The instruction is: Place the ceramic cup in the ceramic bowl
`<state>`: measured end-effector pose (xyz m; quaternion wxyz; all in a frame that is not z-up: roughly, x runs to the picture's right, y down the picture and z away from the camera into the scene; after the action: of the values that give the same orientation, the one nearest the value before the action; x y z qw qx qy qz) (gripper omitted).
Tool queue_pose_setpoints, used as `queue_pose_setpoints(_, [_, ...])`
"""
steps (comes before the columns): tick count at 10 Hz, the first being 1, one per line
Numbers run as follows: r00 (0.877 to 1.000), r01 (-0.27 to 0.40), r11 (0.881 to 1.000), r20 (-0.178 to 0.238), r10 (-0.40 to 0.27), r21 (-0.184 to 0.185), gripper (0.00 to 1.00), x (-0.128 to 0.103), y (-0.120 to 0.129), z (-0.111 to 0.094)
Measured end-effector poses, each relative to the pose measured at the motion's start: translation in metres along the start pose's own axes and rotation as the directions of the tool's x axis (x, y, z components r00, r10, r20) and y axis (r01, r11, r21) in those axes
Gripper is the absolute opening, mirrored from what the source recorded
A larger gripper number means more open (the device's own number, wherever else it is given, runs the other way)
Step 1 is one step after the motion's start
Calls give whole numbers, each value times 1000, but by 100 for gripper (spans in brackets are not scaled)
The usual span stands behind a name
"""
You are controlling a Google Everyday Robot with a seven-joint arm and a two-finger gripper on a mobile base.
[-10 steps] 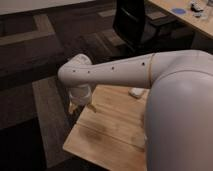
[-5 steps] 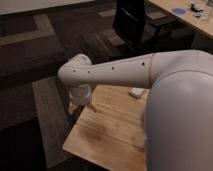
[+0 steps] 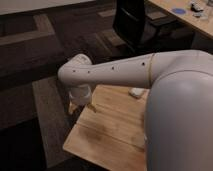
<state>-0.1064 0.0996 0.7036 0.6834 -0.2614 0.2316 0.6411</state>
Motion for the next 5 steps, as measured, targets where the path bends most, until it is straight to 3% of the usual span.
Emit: queue_pose_setpoints(5, [1000, -19, 1000, 5, 19, 1, 65, 2, -8, -3])
